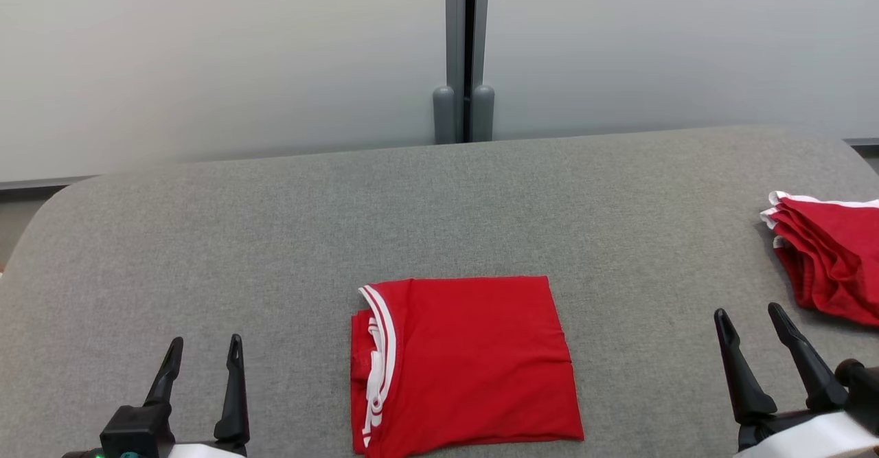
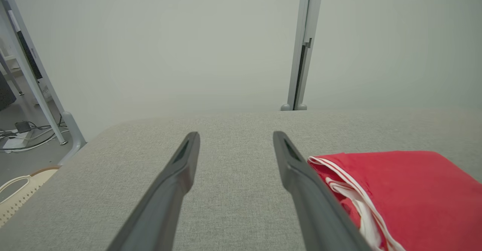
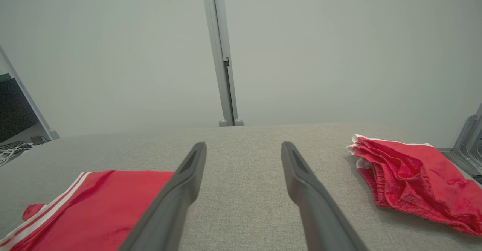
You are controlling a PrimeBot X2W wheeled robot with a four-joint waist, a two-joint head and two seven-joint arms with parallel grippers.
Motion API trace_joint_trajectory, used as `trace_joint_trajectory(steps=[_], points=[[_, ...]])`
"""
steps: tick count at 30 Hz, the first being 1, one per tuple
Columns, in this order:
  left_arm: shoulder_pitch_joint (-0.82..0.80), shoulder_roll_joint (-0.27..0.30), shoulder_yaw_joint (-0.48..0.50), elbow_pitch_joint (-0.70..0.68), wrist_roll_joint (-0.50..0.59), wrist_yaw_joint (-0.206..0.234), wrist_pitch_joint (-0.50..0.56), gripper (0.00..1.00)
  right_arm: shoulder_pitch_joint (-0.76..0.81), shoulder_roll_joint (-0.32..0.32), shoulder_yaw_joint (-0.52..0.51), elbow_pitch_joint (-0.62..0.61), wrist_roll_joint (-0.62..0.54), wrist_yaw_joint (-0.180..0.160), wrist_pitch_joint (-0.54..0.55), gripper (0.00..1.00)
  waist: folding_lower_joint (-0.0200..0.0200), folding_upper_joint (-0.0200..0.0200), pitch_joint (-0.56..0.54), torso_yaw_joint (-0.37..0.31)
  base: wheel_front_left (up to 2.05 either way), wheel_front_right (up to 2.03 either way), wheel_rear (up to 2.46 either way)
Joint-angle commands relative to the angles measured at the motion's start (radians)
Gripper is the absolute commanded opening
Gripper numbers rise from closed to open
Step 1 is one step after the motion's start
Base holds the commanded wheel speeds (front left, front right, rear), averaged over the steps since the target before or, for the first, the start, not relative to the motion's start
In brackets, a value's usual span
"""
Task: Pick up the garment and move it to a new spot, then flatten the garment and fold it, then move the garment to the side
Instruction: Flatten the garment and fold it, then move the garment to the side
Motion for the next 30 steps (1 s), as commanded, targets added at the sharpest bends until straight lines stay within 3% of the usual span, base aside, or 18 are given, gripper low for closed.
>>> trace_joint_trajectory(steps=[1,30], points=[[0.014,0.008,0.004,-0.007,0.001,0.006,0.004,1.0,0.014,-0.005,-0.006,-0.005,0.0,0.0,0.004,1.0,0.0,0.0,-0.022,-0.007,0.0,0.0,0.0],[0.03,0.032,0.005,-0.02,-0.017,0.017,0.004,1.0,0.076,0.023,-0.044,-0.076,-0.031,0.0,0.067,1.0,0.0,0.0,-0.047,-0.001,0.0,0.0,0.0]])
